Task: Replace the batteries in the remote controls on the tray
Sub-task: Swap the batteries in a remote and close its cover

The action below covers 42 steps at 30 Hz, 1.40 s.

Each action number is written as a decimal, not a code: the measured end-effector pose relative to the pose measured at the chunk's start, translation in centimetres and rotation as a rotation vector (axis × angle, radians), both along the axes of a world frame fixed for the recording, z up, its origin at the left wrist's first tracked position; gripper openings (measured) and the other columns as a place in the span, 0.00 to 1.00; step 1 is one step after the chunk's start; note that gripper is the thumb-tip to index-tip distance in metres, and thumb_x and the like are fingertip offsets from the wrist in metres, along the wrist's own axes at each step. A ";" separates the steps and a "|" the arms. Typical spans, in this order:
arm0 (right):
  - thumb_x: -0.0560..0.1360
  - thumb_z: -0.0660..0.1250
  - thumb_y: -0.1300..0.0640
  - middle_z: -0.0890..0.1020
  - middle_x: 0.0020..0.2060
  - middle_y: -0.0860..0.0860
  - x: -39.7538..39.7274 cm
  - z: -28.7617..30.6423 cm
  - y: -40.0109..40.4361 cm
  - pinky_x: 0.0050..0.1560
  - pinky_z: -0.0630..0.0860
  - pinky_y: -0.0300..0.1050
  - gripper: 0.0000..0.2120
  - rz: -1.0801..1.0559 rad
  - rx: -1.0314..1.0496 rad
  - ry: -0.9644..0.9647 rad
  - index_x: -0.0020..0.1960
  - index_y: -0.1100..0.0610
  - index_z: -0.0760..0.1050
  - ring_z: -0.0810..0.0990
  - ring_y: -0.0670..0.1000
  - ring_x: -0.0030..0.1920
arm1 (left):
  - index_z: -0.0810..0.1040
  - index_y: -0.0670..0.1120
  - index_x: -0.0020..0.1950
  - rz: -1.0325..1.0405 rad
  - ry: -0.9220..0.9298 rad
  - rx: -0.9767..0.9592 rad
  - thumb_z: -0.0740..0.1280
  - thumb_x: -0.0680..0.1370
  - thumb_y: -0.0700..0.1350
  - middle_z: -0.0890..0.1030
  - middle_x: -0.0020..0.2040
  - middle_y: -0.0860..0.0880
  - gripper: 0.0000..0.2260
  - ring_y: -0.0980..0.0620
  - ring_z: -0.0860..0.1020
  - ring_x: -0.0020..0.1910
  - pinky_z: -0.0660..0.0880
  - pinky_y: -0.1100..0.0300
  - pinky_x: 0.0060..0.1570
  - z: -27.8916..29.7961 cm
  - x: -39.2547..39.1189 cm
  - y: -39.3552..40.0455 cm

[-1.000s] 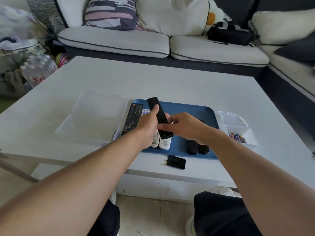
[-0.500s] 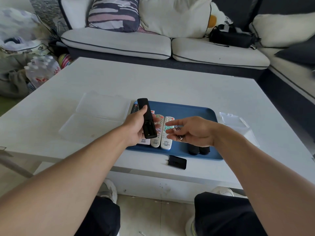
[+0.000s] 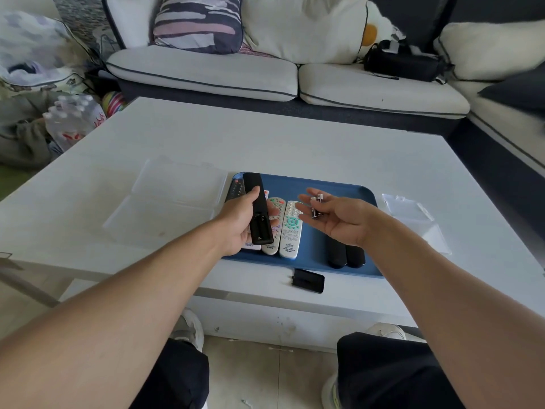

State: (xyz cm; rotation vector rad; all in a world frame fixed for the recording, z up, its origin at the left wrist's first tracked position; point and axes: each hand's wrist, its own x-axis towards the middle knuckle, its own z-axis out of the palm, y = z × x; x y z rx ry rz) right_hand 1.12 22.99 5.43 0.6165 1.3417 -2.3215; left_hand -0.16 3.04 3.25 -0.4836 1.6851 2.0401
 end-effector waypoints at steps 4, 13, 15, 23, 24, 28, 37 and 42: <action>0.82 0.59 0.70 0.83 0.51 0.61 0.1 -0.2 0.2 0.50 0.82 0.53 0.14 -0.034 0.001 -0.025 0.66 0.66 0.73 0.84 0.57 0.53 | 0.80 0.46 0.55 -0.044 -0.012 -0.022 0.60 0.83 0.58 0.87 0.45 0.46 0.18 0.46 0.85 0.43 0.81 0.48 0.51 0.0 0.2 0.2; 0.82 0.62 0.64 0.86 0.51 0.58 0.4 0.7 -0.3 0.51 0.81 0.43 0.04 0.052 -0.014 0.054 0.51 0.60 0.76 0.87 0.55 0.46 | 0.79 0.47 0.57 -0.151 -0.050 0.048 0.55 0.85 0.55 0.84 0.42 0.43 0.18 0.41 0.85 0.43 0.82 0.46 0.38 0.9 0.7 0.6; 0.82 0.63 0.61 0.86 0.52 0.55 0.4 0.8 -0.2 0.45 0.76 0.39 0.05 0.082 0.035 0.068 0.50 0.59 0.77 0.84 0.50 0.41 | 0.79 0.47 0.60 -0.175 -0.064 0.065 0.53 0.85 0.56 0.83 0.42 0.43 0.19 0.40 0.86 0.43 0.82 0.46 0.35 1.0 0.7 0.6; 0.80 0.67 0.59 0.82 0.47 0.53 0.5 1.3 -0.5 0.32 0.69 0.33 0.04 0.214 0.161 0.131 0.52 0.59 0.80 0.70 0.43 0.31 | 0.79 0.46 0.59 -0.209 -0.025 0.011 0.57 0.83 0.61 0.86 0.43 0.45 0.21 0.44 0.86 0.38 0.78 0.57 0.26 1.2 1.2 1.2; 0.79 0.68 0.59 0.80 0.47 0.53 0.5 1.2 -0.5 0.32 0.67 0.34 0.05 0.229 0.214 0.159 0.53 0.59 0.80 0.69 0.43 0.30 | 0.79 0.46 0.60 -0.215 -0.025 0.014 0.57 0.83 0.61 0.86 0.44 0.44 0.21 0.44 0.86 0.39 0.78 0.57 0.27 1.3 1.3 1.1; 0.78 0.71 0.55 0.72 0.36 0.48 0.8 1.5 -0.8 0.31 0.62 0.37 0.07 0.314 0.504 0.291 0.54 0.57 0.82 0.62 0.44 0.28 | 0.78 0.46 0.61 -0.253 -0.053 0.054 0.57 0.83 0.60 0.85 0.47 0.43 0.21 0.41 0.85 0.44 0.80 0.55 0.29 1.6 1.4 1.0; 0.72 0.76 0.47 0.68 0.28 0.45 1.4 1.0 -1.5 0.32 0.63 0.37 0.06 0.324 0.905 0.485 0.48 0.47 0.86 0.65 0.44 0.29 | 0.80 0.46 0.62 -0.359 -0.050 0.188 0.55 0.84 0.60 0.81 0.56 0.39 0.22 0.37 0.84 0.50 0.82 0.48 0.39 1.6 1.6 0.9; 0.71 0.78 0.49 0.68 0.24 0.42 1.6 0.9 -1.7 0.27 0.61 0.31 0.06 0.382 0.962 0.528 0.48 0.47 0.86 0.64 0.43 0.25 | 0.79 0.44 0.61 -0.374 -0.045 0.230 0.55 0.84 0.58 0.77 0.57 0.39 0.22 0.37 0.84 0.52 0.83 0.43 0.47 1.6 1.4 0.7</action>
